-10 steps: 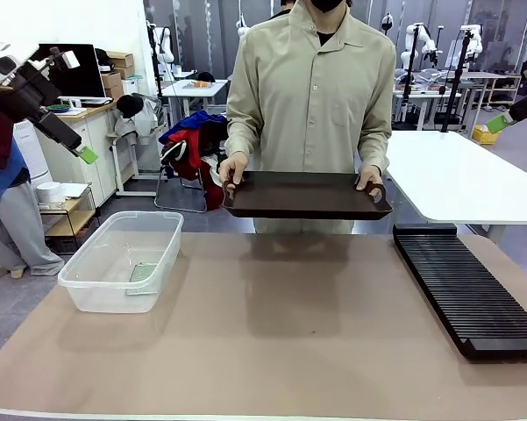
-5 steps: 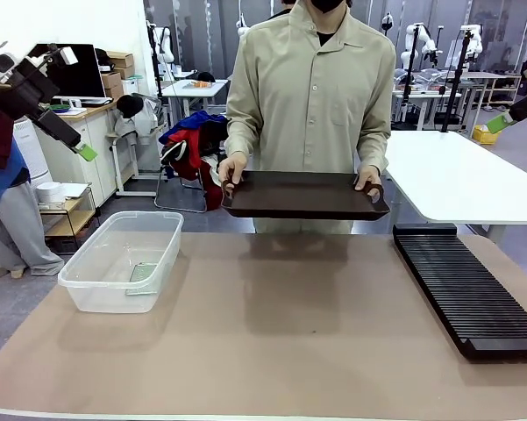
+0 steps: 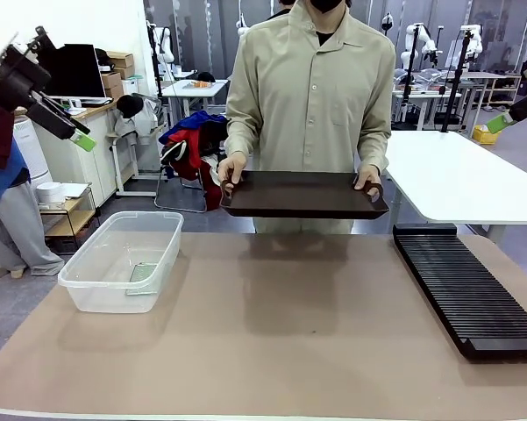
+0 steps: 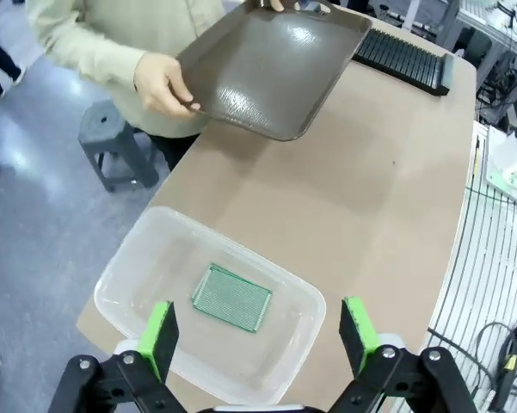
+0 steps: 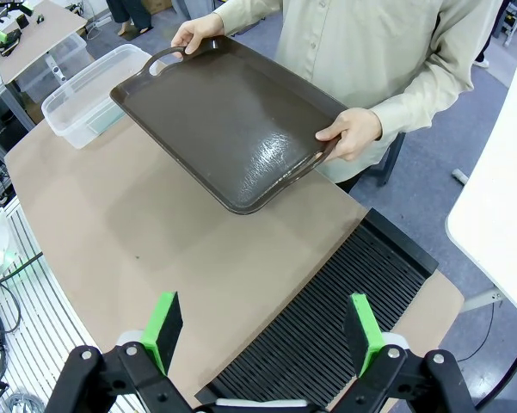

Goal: Sort PCBs into racks and boxes based on the side picked up.
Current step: If the short side of the Blank PCB is picked up, insert it into the PCB Rack ; if the long side is picked up, place it in the Organizing box.

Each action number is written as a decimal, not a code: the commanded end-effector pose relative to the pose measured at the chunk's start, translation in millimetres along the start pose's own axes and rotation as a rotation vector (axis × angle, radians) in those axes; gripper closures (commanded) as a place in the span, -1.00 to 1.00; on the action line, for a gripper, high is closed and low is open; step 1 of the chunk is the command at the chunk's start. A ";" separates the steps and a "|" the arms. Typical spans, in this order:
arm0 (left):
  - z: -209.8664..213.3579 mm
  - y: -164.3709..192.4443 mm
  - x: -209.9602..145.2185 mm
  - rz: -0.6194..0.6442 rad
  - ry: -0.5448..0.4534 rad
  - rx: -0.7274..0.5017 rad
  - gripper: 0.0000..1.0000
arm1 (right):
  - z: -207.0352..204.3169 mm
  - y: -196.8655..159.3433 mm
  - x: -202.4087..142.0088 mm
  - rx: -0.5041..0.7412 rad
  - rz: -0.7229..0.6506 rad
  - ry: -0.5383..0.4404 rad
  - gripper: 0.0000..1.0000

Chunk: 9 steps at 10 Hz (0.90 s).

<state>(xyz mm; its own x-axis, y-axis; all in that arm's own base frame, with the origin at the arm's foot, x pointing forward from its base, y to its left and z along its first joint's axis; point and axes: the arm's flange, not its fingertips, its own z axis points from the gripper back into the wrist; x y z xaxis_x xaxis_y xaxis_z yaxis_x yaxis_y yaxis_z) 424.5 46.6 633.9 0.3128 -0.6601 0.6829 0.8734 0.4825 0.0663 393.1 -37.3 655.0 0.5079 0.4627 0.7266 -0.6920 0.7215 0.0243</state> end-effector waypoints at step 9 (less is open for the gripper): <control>13.3 -10.2 9.3 -0.075 -0.016 0.020 -1.00 | -1.0 0.1 -1.6 0.010 0.003 0.003 -1.00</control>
<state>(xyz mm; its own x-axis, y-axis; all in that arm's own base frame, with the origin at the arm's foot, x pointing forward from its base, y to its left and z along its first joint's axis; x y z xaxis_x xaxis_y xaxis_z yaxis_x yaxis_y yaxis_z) 414.2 43.3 649.9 0.2441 -0.6839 0.6875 0.8828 0.4502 0.1343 393.1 -37.3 655.0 0.5079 0.4627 0.7266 -0.6920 0.7215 0.0243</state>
